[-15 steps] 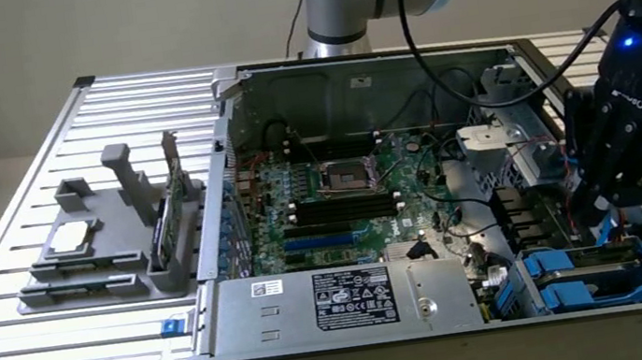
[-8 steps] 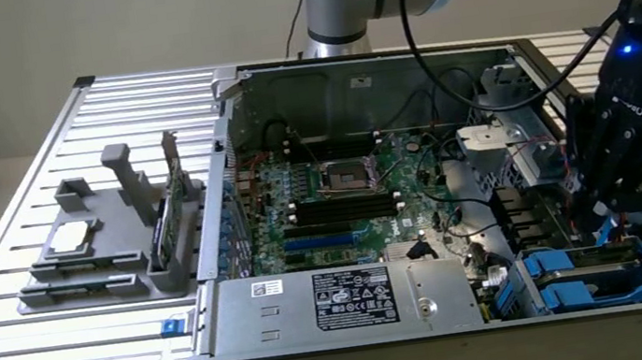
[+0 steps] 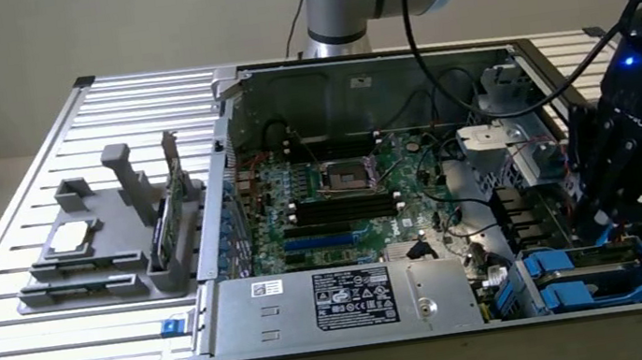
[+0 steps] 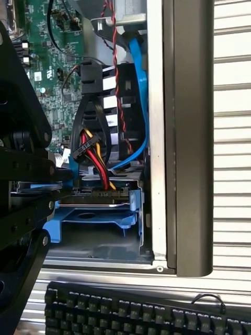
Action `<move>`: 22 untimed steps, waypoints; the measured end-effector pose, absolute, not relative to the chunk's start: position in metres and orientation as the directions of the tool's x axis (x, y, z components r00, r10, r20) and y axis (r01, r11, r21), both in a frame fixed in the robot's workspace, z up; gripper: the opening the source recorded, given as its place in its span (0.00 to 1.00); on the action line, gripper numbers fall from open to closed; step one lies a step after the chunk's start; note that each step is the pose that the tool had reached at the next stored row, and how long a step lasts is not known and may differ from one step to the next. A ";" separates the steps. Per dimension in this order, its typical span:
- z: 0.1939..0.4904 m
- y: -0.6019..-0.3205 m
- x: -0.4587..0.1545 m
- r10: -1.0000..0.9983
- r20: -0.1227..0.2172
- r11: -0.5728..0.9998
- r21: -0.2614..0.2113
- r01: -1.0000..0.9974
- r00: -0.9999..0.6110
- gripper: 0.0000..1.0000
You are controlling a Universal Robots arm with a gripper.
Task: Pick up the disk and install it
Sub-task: 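Insert the first disk wire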
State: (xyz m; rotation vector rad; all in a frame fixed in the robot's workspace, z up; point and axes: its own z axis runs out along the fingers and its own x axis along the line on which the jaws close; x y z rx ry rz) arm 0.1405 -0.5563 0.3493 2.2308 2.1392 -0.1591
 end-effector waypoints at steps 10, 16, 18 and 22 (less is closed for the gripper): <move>0.343 -0.561 0.142 0.993 -0.107 -0.060 -0.038 0.997 0.056 0.16; 0.341 -0.563 0.145 0.993 -0.107 -0.064 -0.039 0.997 0.059 0.16; 0.340 -0.563 0.145 0.992 -0.106 -0.065 -0.040 0.997 0.061 0.16; 0.339 -0.565 0.145 0.992 -0.107 -0.068 -0.040 0.997 0.063 0.16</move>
